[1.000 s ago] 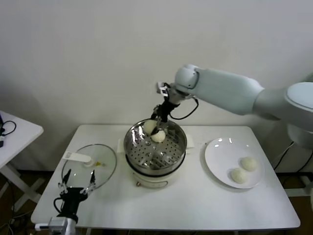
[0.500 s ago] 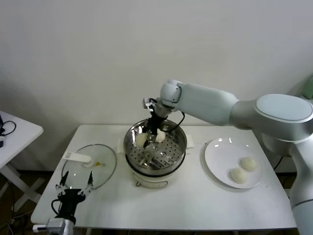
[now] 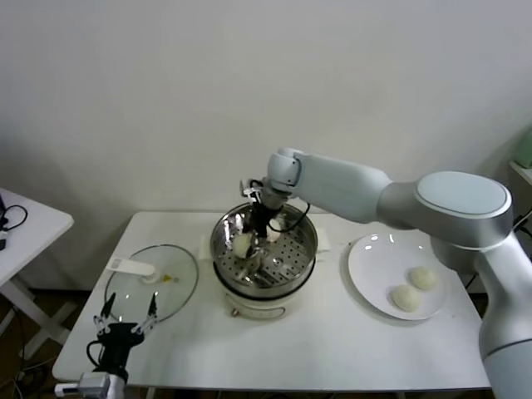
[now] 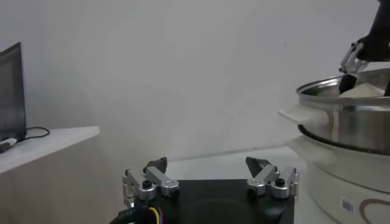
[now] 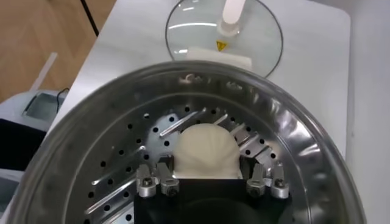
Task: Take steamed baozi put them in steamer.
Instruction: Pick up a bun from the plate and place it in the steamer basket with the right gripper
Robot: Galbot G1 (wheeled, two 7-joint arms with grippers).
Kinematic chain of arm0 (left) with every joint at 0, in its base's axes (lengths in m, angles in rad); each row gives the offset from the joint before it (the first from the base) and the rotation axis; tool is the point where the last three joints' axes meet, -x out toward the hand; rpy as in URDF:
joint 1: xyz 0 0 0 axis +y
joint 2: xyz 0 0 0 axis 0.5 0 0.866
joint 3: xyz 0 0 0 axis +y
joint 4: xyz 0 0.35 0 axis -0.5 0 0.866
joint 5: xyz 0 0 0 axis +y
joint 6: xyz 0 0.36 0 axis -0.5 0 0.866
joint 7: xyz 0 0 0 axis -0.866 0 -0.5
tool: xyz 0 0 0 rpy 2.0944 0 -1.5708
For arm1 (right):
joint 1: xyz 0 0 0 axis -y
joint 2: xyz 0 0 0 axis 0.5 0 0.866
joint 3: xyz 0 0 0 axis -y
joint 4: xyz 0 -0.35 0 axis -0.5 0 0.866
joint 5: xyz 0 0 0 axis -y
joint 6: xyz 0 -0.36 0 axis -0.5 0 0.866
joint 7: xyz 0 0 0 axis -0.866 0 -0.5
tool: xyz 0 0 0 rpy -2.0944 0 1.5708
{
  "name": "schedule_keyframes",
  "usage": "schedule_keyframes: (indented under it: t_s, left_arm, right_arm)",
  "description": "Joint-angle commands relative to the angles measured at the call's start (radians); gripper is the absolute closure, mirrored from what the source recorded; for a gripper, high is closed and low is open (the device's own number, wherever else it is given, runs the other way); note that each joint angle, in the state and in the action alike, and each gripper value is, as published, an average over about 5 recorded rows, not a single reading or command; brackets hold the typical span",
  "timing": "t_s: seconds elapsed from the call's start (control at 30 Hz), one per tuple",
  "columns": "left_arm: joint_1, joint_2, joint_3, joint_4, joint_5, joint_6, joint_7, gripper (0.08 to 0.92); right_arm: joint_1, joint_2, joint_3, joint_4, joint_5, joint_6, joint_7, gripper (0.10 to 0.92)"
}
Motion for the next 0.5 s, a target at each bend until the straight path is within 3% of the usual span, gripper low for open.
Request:
schedule_keyframes:
  t_s: [0.03, 0.5]
  left_arm:
    - [-0.001, -0.001, 0.002, 0.005, 0.000, 0.000, 0.000, 0.177]
    - [0.002, -0.001, 0.001, 0.008, -0.002, -0.004, -0.001, 0.177]
  right_arm:
    - [-0.017, 0.010, 0.005, -0.016, -0.037, 0.003, -0.001, 0.338]
    - [-0.031, 0.031, 0.017, -0.028, -0.040, 0.013, 0.013, 0.283]
